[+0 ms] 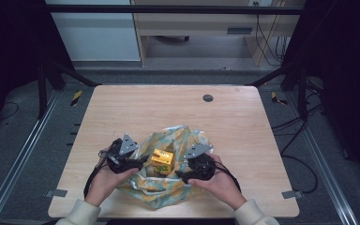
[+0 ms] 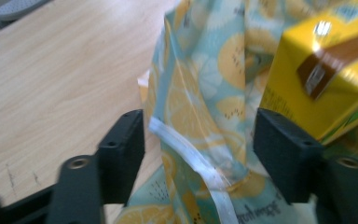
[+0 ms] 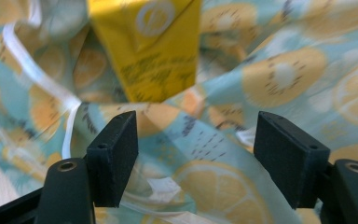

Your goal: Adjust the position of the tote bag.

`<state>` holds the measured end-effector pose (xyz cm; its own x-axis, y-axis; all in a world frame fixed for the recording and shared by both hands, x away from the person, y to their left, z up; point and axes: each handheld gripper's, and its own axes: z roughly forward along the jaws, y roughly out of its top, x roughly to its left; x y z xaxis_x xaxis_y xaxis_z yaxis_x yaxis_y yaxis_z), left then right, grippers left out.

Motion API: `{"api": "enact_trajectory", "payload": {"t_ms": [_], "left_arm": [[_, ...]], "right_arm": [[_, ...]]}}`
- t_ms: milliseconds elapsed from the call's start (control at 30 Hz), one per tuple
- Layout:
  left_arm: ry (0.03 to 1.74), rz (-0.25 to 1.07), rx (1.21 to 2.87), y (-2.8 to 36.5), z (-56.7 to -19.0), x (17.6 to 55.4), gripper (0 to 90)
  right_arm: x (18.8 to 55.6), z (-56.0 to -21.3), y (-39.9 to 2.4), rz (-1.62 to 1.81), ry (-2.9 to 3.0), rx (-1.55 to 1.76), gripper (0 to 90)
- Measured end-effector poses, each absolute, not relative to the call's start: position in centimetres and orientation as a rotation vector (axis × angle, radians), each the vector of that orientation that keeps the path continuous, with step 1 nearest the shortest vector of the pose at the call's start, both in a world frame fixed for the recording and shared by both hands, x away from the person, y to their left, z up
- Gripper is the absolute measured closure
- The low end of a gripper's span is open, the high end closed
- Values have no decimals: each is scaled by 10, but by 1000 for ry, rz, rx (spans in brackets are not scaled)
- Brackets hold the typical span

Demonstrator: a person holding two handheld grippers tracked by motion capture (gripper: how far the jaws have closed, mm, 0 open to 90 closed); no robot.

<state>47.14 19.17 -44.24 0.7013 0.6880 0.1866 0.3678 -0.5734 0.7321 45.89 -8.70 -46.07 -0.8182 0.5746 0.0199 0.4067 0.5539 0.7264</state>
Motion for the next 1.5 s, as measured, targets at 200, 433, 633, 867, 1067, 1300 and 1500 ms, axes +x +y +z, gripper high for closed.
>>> {"api": "enact_trajectory", "payload": {"t_ms": [200,433,633,867,1067,1300,1500], "left_arm": [[796,608,2268,195,-454,470,607],[775,667,2313,193,-454,466,803],[781,695,2333,199,-456,464,867],[794,684,2382,205,-460,462,889],[804,659,2397,211,-462,460,890],[809,645,2415,212,-466,461,892],[824,636,2423,218,-466,462,893]], "right_arm": [[453,-472,-86,1106,2629,759,550],[450,-477,-93,1084,2657,723,883],[439,-472,-110,1097,2654,727,900],[427,-472,-121,1074,2672,696,900],[421,-476,-123,1044,2704,681,900],[422,-479,-124,1023,2711,687,900],[421,-479,-124,1008,2715,677,900]]}}
